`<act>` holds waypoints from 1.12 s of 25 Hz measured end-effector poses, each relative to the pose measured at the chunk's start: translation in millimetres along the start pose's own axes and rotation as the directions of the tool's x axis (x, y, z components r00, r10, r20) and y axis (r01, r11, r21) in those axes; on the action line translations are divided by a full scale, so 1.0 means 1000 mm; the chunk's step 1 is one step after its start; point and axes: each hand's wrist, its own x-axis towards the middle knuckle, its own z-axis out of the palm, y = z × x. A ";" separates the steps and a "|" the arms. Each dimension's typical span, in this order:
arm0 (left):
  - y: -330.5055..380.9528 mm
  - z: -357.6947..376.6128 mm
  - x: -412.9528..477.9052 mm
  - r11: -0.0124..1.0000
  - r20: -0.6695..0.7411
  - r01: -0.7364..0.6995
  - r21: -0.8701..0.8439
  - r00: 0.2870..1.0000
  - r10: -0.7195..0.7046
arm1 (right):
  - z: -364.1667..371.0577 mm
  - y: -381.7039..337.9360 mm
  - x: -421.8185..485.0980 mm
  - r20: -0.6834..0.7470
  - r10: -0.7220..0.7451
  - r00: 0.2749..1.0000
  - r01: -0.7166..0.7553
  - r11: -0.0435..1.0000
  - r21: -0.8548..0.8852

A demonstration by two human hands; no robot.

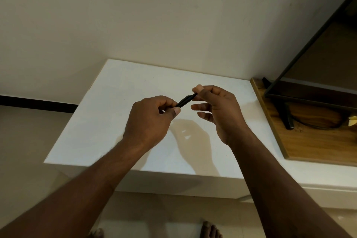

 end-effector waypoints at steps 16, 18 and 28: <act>-0.001 0.002 0.000 1.000 0.022 0.020 0.006 1.000 -0.020 | 0.007 0.002 -0.001 0.016 0.026 1.000 -0.027 0.999 0.031; -0.001 0.002 0.000 1.000 0.025 0.021 0.006 0.999 -0.021 | 0.008 0.001 -0.001 -0.003 0.039 0.999 -0.039 0.998 0.047; 0.001 0.003 -0.003 1.000 0.039 0.017 -0.018 0.999 -0.016 | 0.012 -0.001 -0.004 0.011 0.023 1.000 -0.023 0.998 0.058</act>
